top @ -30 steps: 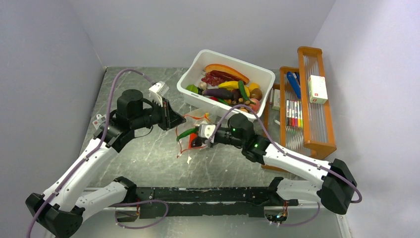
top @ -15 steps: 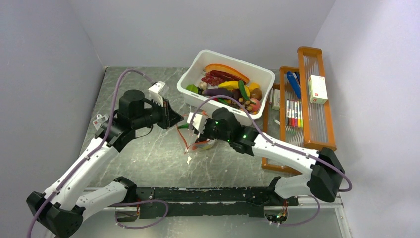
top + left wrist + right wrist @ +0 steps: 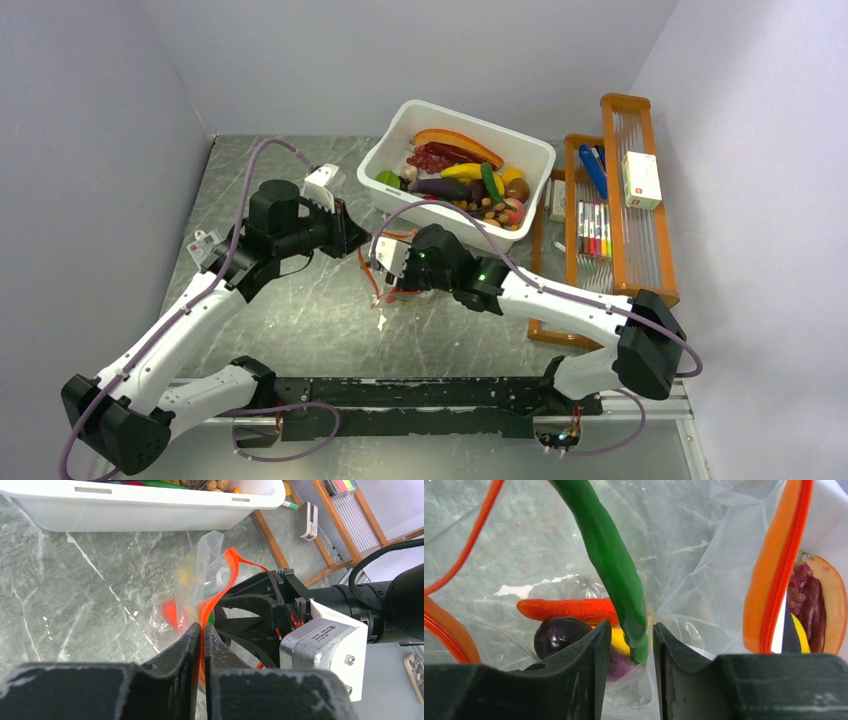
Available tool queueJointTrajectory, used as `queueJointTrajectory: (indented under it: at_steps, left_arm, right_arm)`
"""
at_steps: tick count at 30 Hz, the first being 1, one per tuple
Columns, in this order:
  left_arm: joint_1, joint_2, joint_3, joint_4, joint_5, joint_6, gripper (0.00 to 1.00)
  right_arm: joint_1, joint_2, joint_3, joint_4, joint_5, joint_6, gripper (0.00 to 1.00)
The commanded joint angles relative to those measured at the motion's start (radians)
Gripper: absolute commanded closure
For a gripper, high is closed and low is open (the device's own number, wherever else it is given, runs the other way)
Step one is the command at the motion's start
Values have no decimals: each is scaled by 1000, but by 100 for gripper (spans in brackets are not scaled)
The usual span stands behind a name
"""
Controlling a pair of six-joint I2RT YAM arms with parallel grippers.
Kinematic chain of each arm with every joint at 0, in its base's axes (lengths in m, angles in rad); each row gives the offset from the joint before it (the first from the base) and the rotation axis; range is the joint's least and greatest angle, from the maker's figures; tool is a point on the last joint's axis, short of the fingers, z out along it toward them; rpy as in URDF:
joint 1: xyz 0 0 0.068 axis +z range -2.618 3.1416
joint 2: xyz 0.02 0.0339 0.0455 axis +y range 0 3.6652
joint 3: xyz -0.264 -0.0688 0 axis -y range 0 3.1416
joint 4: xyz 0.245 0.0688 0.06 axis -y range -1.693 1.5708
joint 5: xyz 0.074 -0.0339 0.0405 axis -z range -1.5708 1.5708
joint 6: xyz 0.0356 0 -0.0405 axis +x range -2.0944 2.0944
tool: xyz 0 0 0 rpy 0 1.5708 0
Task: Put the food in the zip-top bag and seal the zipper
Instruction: Place the fake vegetable in the zipper food storage bag, then pick up the fake vegetable from the bin.
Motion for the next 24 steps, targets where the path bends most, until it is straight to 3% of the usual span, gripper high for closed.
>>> queueJointTrajectory:
  at_steps: [1,11,17,21,24]
  left_arm:
    - [6,-3,7,28,10,31,93]
    - [6,-39,-9,47,-2,111,93]
    - [6,-50,-38,38,65,185,93]
    - [6,-70,-53,42,117,225,93]
    - [6,-85,-66,21,85,275,93]
  right_arm:
    - [7,-23,90,-36,19,71,59]
    - [0,-160,211,-44,-28,216,36]
    - [-26,-196,177,77,8,321,34]
    - [-64,-150,193,91,99,360,35]
    - [-133,-98,192,136,81,368,35]
